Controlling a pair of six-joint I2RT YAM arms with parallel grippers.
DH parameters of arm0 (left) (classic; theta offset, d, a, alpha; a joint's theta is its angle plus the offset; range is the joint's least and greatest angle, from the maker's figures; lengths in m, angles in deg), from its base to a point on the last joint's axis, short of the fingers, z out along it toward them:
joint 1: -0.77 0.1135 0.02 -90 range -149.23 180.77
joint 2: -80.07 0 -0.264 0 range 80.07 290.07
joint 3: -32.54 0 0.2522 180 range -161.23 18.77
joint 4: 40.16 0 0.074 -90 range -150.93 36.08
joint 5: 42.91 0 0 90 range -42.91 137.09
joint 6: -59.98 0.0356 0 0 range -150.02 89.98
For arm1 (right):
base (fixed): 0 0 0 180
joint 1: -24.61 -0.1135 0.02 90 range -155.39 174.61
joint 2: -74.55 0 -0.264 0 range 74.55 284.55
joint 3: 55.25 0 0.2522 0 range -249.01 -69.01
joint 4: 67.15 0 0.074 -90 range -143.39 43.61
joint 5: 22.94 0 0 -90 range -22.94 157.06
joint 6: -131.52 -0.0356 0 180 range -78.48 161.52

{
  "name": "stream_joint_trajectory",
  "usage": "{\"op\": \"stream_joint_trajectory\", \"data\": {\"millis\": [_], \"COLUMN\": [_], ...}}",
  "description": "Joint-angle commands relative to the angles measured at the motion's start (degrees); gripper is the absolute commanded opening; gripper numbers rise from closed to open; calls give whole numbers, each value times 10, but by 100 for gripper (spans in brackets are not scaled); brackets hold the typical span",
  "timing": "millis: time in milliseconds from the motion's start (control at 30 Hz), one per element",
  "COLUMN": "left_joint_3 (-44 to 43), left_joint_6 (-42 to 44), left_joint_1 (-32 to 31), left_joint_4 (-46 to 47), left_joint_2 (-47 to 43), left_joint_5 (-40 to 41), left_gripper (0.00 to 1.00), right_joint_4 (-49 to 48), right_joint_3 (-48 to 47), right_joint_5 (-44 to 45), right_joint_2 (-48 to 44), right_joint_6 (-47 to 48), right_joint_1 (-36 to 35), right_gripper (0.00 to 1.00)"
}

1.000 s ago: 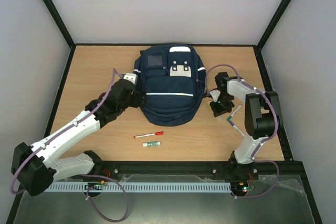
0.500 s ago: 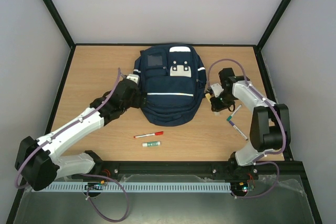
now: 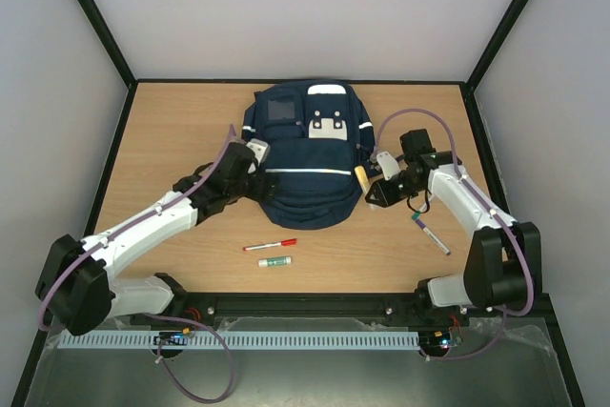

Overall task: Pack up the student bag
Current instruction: Pick up the stationery from the center of the board, then place the stationery in the student bag.

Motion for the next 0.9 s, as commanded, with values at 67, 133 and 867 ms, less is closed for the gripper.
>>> {"op": "stream_joint_trajectory", "data": {"millis": [67,133,867], "left_joint_3": [-52,-82,-101], "left_joint_6": [133,188,411], "left_joint_1": [-80,-129,-186], "left_joint_4": [20,-6,86], "left_joint_2": [66,105,237], "left_joint_5": [0,56,222], "left_gripper": [99,97,79], "right_joint_4": [-34,-44,-61], "right_joint_3": [17,25,55], "right_joint_5": [-85,-84,-78], "right_joint_2": [-35,-46,-54], "right_joint_6": [-12,-18,-24], "right_joint_1": [-2,-1,3], "right_gripper": [17,17,17]}}
